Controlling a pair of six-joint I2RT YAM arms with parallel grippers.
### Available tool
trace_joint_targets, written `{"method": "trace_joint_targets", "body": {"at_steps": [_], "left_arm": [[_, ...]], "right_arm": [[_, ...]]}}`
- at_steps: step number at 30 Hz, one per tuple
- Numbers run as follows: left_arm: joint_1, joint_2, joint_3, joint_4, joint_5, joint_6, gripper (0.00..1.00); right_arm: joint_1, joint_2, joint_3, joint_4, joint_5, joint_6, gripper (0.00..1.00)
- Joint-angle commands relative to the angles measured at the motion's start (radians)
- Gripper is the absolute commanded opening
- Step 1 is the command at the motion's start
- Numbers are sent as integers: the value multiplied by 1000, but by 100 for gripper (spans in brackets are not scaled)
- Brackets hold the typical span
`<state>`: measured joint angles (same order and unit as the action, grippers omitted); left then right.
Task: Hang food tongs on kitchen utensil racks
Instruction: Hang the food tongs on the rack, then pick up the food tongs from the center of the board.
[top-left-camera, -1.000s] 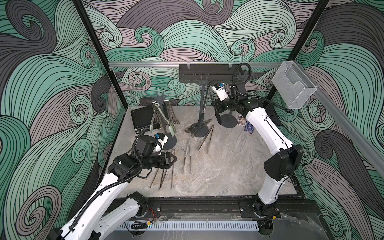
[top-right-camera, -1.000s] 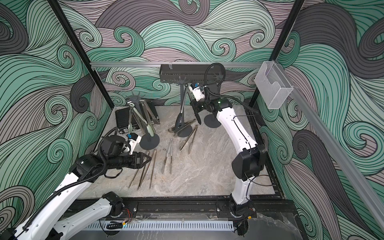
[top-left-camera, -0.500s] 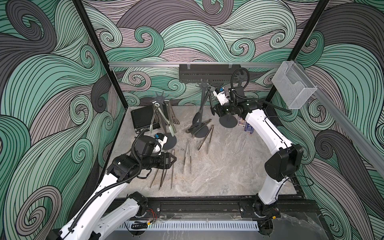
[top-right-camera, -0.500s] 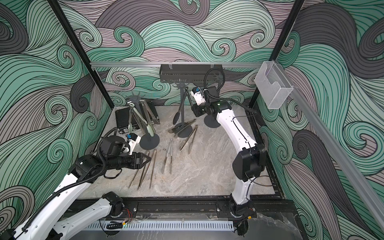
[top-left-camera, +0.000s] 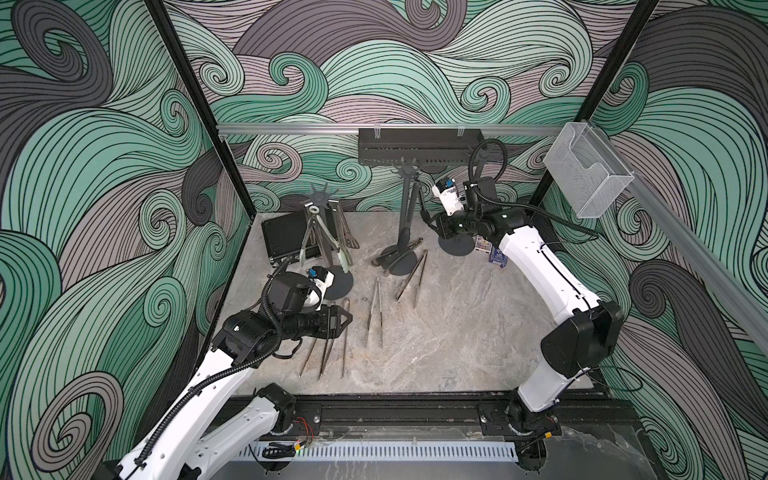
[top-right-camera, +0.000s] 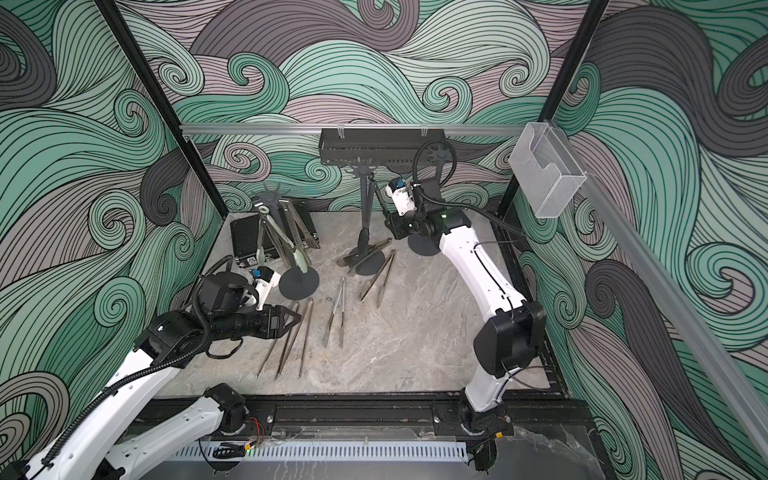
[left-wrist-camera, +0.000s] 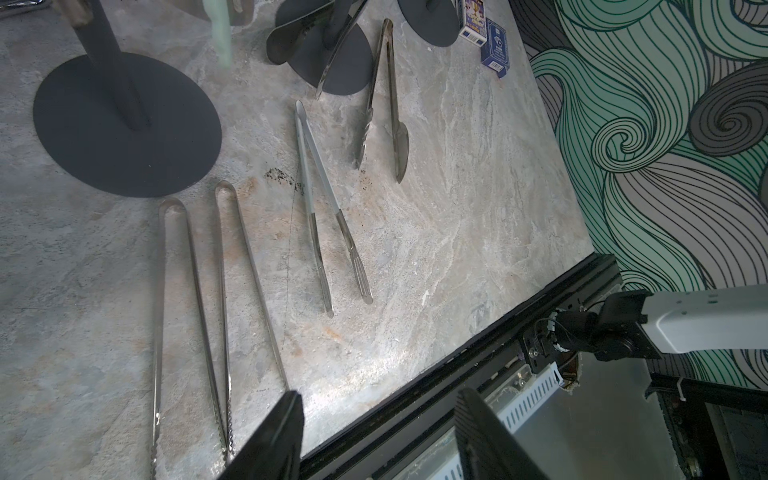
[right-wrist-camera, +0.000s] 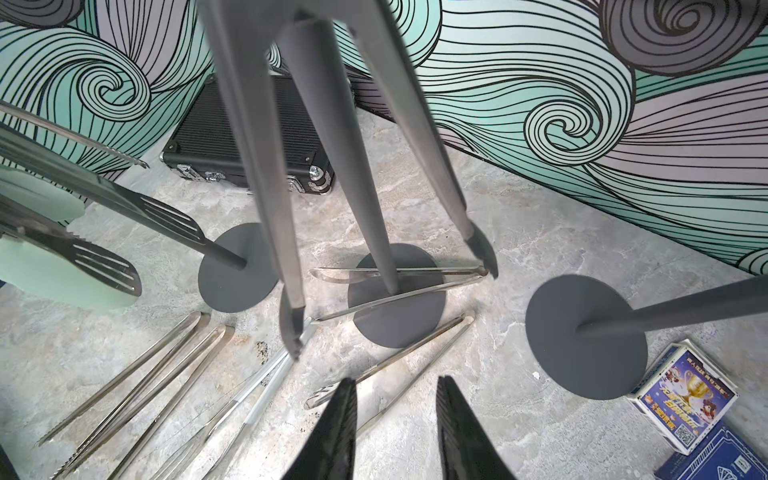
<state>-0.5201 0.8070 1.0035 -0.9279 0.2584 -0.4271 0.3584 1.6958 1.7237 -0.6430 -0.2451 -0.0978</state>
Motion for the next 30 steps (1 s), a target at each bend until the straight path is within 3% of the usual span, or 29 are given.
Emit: {"method": "trace_joint_targets", "body": {"at_steps": [1,9,14,24,30], "left_arm": [[6,-8,-5,-6,-8,-1,59],[6,8,-11,-9,-3,4,59],[6,9,-20,-27,-18,-6,58],[6,-5,-46,-15,-17,-7,58],[6,15,-65,-38,-29,-12,59]], "right_arm": [[-6,-37,-49,11,32,43,35],[-10,-103,-217,25,132,272,35],[0,-122,-355,54,126,461,44],[123,22,-462,148,183,710,47],[148,50,-485,167,241,755,47]]}}
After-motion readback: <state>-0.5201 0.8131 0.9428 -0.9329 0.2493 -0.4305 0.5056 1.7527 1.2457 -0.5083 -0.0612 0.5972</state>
